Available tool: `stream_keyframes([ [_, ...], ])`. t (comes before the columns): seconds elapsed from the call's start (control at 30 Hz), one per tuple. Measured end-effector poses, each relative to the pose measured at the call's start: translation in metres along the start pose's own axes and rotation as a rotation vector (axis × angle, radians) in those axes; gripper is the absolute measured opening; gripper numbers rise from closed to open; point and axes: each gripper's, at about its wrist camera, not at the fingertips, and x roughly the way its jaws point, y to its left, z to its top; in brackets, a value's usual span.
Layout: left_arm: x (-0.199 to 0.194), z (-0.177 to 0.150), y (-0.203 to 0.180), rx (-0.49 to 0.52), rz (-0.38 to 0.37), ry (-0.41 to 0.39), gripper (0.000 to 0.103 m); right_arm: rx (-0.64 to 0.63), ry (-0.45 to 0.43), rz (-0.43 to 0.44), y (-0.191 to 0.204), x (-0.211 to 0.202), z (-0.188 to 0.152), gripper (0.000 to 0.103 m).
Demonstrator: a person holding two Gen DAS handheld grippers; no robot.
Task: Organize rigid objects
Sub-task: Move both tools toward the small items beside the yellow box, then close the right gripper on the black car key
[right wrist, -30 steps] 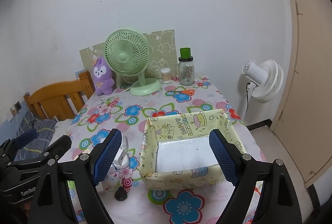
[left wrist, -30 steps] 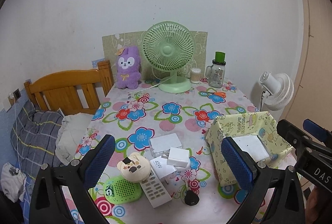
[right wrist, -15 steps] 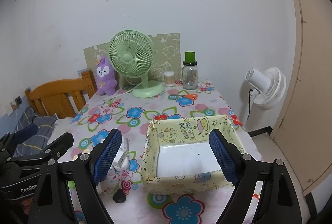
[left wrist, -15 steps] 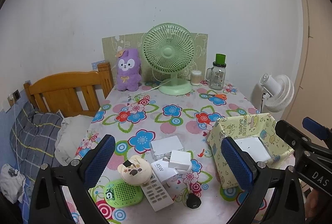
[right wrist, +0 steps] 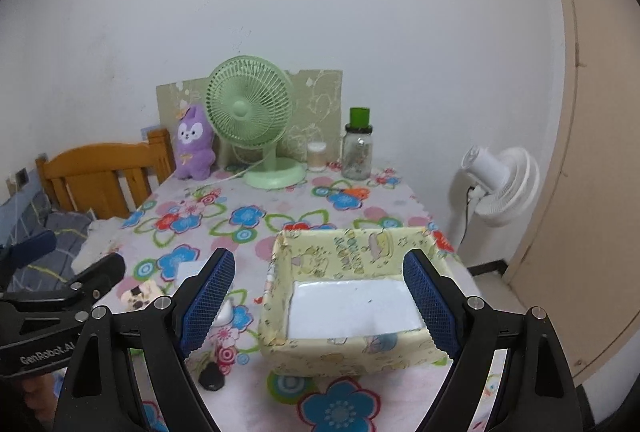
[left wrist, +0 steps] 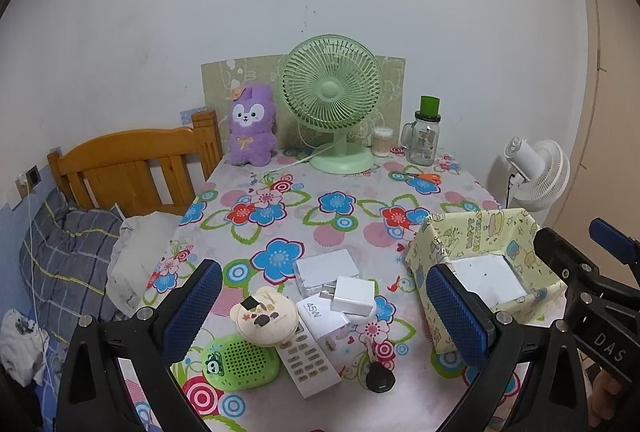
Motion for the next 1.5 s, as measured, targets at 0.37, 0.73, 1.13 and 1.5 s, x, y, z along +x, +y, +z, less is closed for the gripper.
stream_keyframes([
  [0.37, 0.002, -0.012, 0.005, 0.003, -0.008, 0.015, 0.103, 0.007, 0.019, 0.021, 0.005, 0.0, -0.012, 0.088],
  [0.73, 0.015, -0.032, 0.017, 0.011, -0.003, 0.06, 0.103, 0.042, 0.077, 0.051, 0.014, 0.017, -0.029, 0.088],
  [1.13, 0.049, -0.067, 0.038, -0.013, -0.009, 0.155, 0.103, 0.016, 0.129, 0.082, 0.043, 0.039, -0.06, 0.088],
  [1.5, 0.071, -0.09, 0.051, -0.028, -0.012, 0.222, 0.103, -0.022, 0.154, 0.077, 0.065, 0.052, -0.079, 0.085],
])
